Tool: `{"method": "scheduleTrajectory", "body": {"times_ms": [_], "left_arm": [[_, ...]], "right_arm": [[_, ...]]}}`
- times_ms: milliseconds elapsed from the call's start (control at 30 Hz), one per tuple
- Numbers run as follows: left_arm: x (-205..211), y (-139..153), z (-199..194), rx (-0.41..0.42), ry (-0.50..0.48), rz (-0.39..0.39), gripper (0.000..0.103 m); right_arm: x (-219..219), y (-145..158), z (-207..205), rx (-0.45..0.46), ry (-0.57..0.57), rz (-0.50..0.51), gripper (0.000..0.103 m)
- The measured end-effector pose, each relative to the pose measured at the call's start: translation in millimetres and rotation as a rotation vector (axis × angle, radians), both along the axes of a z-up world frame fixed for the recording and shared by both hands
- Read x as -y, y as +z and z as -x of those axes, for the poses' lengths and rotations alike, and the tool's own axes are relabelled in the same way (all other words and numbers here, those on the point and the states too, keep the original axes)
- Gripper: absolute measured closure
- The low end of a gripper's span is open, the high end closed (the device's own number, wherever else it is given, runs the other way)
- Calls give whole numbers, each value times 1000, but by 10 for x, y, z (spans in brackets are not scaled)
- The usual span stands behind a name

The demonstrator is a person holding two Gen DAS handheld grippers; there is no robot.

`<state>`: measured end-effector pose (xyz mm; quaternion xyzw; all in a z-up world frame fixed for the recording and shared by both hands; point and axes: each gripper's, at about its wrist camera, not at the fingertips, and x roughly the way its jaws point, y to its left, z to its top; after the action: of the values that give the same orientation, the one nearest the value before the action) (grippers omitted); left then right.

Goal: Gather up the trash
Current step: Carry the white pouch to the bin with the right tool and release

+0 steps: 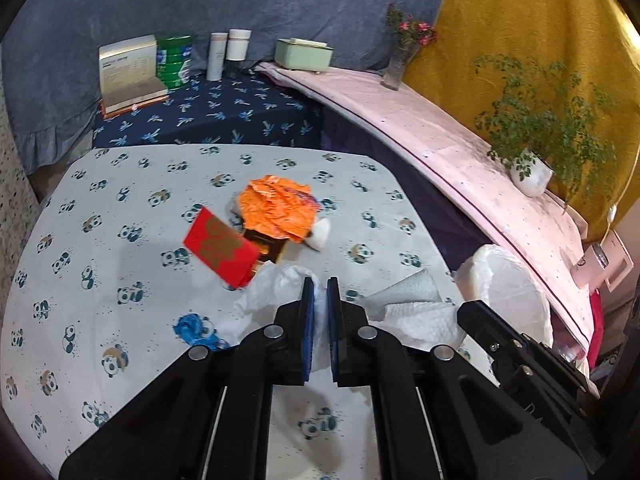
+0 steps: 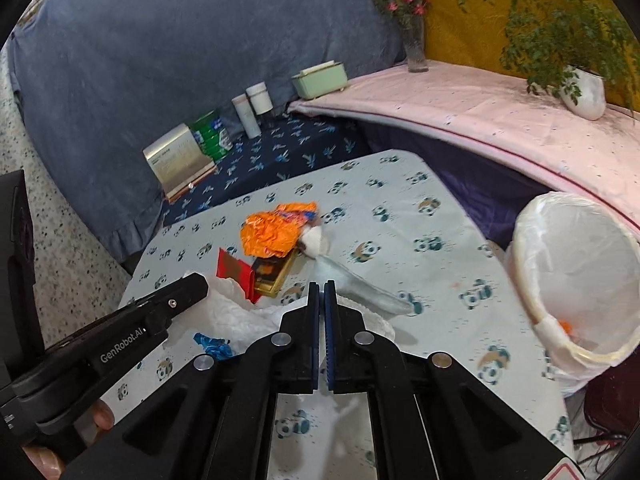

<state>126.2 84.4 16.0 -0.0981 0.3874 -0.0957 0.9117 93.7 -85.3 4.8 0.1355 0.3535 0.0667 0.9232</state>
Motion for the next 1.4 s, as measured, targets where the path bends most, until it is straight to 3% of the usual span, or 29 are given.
{"method": "scheduleTrajectory", "body": {"times_ms": [767,1400], "left_arm": [[1078,380,139,64,-181,-20,97],[2622,180,-85,-23,-441,-13,97]], "right_arm": [[1231,315,356,91,-229,-15,100],[2432,-26,557,39,-458,-41,100]]}}
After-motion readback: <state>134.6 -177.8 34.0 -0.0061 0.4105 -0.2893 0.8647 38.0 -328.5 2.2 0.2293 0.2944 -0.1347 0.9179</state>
